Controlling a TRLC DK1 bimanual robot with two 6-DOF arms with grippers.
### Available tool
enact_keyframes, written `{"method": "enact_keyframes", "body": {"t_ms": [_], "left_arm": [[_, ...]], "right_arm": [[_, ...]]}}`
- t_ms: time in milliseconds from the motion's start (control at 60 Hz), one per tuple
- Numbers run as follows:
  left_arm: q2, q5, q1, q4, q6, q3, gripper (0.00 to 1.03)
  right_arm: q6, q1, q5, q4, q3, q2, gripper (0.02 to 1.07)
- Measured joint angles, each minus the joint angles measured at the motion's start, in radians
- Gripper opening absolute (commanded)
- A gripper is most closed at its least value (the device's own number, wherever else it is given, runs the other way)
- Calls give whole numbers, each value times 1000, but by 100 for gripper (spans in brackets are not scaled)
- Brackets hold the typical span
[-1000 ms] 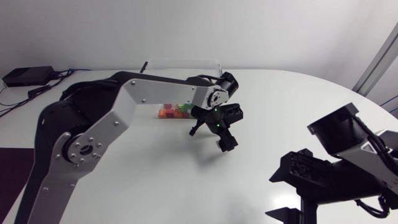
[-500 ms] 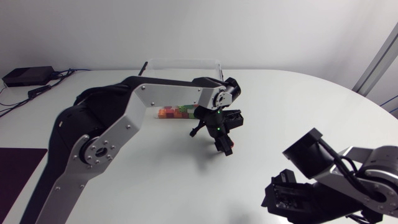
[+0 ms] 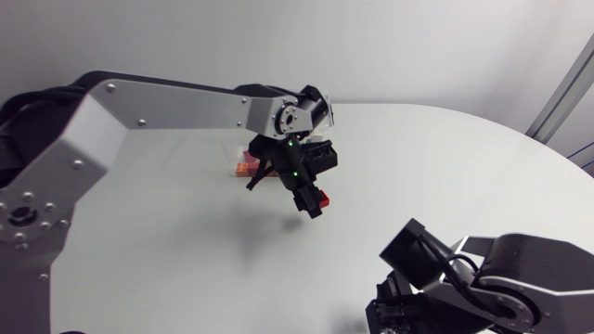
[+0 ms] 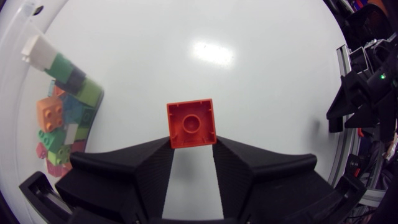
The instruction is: Place the duplo bricks in the container
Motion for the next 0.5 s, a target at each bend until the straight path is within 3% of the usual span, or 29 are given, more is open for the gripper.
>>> {"method": "enact_keyframes", "body": {"t_ms": [217, 350, 500], "left_arm": [[-143, 15, 35, 6, -1, -66, 32], [-222, 26, 67, 17, -5, -81, 32], [-307, 53, 115, 69, -28, -92, 32]], "right_arm": [[0, 34, 49, 63, -24, 65, 90], [-5, 36, 52, 79, -32, 68, 36], [-7, 36, 51, 84, -34, 32, 33]]}}
